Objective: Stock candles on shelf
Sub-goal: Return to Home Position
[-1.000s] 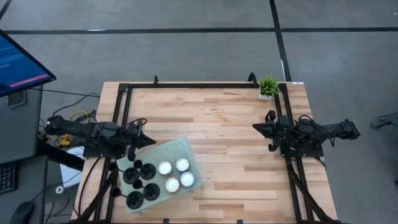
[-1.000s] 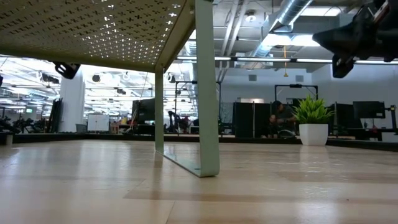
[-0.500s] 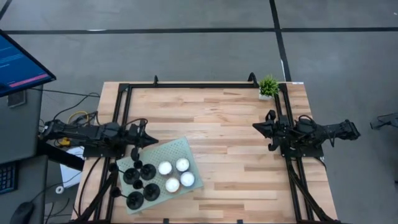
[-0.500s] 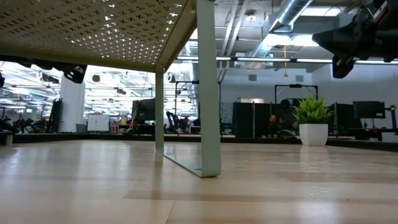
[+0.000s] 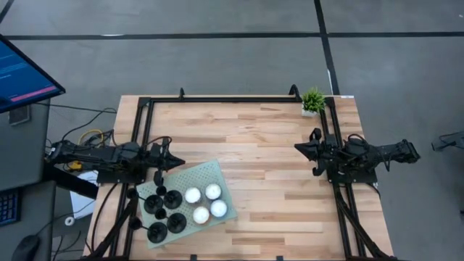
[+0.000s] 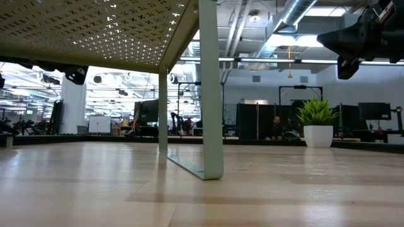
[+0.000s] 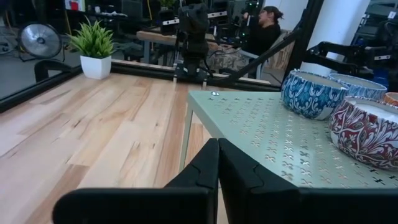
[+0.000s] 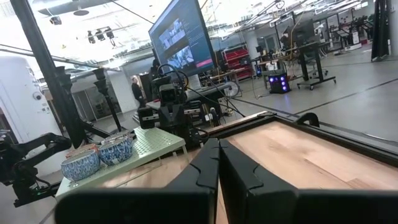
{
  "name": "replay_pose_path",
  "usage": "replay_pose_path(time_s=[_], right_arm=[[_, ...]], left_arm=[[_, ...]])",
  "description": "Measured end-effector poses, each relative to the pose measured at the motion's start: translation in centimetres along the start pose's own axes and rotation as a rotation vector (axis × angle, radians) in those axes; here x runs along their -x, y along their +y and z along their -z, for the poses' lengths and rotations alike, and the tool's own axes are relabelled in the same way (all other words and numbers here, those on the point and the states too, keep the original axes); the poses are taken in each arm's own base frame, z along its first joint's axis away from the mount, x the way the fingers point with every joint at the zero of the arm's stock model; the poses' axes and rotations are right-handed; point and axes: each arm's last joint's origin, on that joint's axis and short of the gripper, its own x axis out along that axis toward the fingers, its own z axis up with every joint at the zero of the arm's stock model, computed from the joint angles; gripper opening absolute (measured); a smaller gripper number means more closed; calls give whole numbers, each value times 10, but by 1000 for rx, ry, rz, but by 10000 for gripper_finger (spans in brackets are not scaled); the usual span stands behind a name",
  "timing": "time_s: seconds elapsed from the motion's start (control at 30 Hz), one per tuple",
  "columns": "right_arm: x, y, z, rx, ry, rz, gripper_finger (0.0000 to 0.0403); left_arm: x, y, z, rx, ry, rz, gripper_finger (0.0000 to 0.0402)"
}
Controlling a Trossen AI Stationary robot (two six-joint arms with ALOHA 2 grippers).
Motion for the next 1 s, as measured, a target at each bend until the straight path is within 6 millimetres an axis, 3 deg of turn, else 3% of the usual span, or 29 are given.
replay_pose_path(time_s=[1.0], right_arm=[[0, 0, 0, 0, 0, 0, 0]], left_arm=[[0, 0, -1, 0, -6, 0, 12]])
